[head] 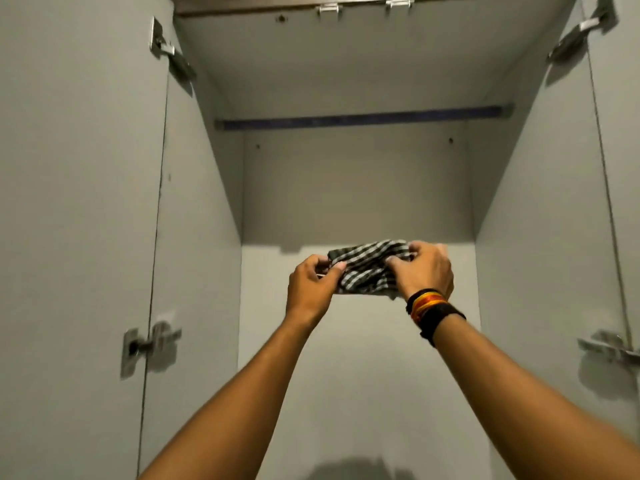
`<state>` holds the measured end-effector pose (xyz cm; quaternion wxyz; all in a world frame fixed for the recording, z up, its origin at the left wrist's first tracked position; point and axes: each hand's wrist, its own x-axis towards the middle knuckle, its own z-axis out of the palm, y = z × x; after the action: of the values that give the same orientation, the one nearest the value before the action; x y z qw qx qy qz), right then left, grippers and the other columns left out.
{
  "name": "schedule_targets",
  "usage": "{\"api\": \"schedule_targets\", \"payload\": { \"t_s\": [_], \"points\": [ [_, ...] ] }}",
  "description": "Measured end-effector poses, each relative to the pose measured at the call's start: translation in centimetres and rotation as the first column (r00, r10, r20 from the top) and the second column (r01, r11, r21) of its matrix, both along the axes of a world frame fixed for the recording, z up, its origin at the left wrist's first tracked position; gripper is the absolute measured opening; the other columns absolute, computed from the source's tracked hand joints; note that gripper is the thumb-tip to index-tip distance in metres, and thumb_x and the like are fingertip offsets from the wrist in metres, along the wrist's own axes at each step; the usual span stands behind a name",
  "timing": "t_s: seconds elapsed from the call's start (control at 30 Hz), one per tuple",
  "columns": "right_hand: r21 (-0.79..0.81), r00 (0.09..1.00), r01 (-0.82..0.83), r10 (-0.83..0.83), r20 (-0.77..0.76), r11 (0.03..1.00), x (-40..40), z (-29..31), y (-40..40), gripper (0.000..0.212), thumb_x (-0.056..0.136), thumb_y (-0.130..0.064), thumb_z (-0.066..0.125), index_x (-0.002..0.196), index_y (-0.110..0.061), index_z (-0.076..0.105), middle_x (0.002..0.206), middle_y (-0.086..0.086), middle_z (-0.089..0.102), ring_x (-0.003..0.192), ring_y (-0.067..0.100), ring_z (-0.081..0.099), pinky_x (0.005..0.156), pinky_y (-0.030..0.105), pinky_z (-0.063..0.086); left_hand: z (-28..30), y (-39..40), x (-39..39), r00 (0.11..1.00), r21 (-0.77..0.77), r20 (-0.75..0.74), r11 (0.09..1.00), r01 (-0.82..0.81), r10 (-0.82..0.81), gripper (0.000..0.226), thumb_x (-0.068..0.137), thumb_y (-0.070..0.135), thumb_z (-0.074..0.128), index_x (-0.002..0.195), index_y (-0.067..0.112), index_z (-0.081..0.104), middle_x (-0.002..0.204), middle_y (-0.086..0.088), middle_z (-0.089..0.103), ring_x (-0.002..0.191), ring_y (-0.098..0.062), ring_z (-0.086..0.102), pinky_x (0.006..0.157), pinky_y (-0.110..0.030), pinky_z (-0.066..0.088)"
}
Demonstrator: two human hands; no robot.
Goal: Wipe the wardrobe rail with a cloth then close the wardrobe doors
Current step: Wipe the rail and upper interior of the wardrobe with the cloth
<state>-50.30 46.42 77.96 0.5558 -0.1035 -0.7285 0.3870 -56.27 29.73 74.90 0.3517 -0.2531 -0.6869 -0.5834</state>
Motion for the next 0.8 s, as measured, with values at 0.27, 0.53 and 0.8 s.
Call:
{"api": "schedule_targets", "payload": {
  "t_s": [0.27,0.53,0.8],
  "points": [
    [-0.045,0.903,0.146,-0.152,-0.401,0.988,-4.7,16.6,0.5,0.026,0.085,-0.014,0.058,0.107,-0.019,0.073,0.119,0.013,0.058,0.102,0.034,0.063,0.091,0.031,0.048,14.9,0.5,-6.2,0.877,-0.177,-0.461,0.953,-0.245,0.139,0.027,0.096,0.04,0.053,0.107,0.022,0.069,0.106,0.001,0.072,0.099,-0.019,0.067,0.088,-0.038,0.055],
    [0.097,0.782,0.372,-0.255,-0.569,0.923,-7.7,27.0,3.3,0.032,0.081,-0.005,0.055,0.102,-0.023,0.07,0.122,0.004,0.053,0.097,0.028,0.064,0.08,0.028,0.048,27.9,0.5,-10.5,0.374,-0.132,-0.824,0.497,-0.858,0.426,0.061,0.095,0.024,0.05,0.151,0.005,0.039,0.154,-0.016,0.044,0.145,-0.034,0.038,0.125,-0.05,0.018],
    [0.179,0.765,0.536,-0.385,-0.517,0.825,-13.3,30.3,5.9,0.041,0.085,0.006,0.055,0.123,-0.007,0.052,0.134,0.017,0.047,0.103,0.042,0.065,0.083,0.045,0.052,32.2,3.2,-12.2,0.523,-0.359,-0.721,0.399,-0.843,0.456,0.044,0.095,0.018,0.042,0.134,0.002,0.056,0.124,-0.02,0.062,0.138,-0.037,0.047,0.127,-0.057,0.0]
  ]
}}
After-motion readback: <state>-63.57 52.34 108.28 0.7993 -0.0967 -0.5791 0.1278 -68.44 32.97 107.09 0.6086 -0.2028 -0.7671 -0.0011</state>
